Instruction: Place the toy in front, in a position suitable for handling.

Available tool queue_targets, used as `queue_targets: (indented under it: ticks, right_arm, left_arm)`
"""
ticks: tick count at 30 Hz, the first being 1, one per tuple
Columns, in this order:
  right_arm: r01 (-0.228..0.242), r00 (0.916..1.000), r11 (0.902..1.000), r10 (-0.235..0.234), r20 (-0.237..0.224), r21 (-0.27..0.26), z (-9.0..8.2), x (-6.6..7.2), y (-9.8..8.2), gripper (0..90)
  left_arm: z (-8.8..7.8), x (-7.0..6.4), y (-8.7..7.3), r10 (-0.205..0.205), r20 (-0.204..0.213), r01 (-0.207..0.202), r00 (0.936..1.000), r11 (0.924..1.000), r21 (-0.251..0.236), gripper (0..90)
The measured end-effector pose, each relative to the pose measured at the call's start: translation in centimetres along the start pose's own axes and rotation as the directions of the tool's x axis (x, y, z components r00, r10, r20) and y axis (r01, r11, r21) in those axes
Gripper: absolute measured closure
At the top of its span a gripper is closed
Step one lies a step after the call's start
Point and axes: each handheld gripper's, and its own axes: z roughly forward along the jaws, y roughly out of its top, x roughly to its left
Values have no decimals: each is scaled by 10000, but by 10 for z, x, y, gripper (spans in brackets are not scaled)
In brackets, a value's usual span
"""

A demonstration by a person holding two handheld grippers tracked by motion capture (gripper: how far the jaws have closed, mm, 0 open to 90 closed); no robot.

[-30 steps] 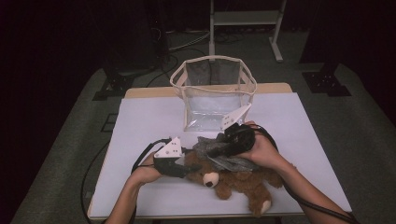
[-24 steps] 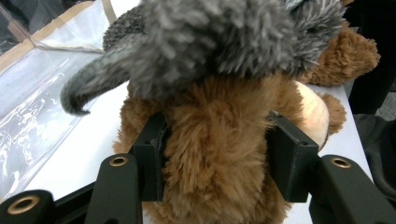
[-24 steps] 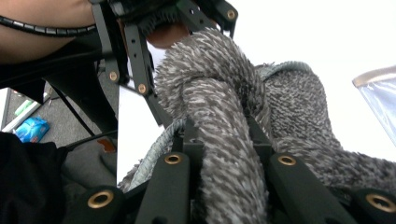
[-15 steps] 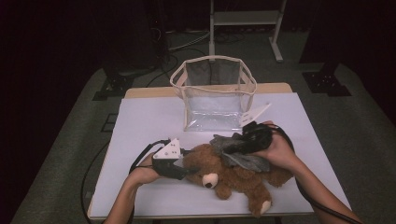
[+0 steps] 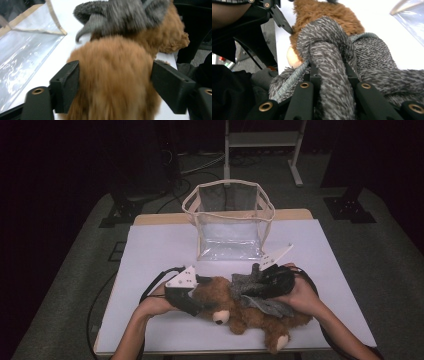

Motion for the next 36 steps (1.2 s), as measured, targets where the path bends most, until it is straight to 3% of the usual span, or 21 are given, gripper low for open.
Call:
queue_targets:
  ticks: [2,8,20,25,29,36]
  right_arm:
    - [47,9998,10000,-46,195,-58,-1,2,1,753]
    - [-368,9977,9965,409,536,-747,-28,-6,-13,752]
    - [-1173,9839,9860,1315,1209,-1182,-67,9,-78,749]
    - [-1515,9766,9808,1677,1344,-1230,-79,13,-97,748]
    - [-1381,9767,9834,1549,1483,-1175,-77,12,-91,744]
    - [-805,9866,9907,949,1326,-1098,-55,4,-58,742]
  left_arm:
    - [6,-1,0,44,-98,-41,9999,9994,355,252]
    - [4,0,-6,-326,-87,327,9994,9993,202,326]
    - [3,-1,-4,-311,-77,313,9995,9992,262,323]
    - [3,-1,-4,-297,-27,298,9996,9993,228,323]
    - [3,-1,-4,-269,-35,270,9996,9993,278,323]
    - [2,-3,-4,-143,17,142,9999,9993,345,322]
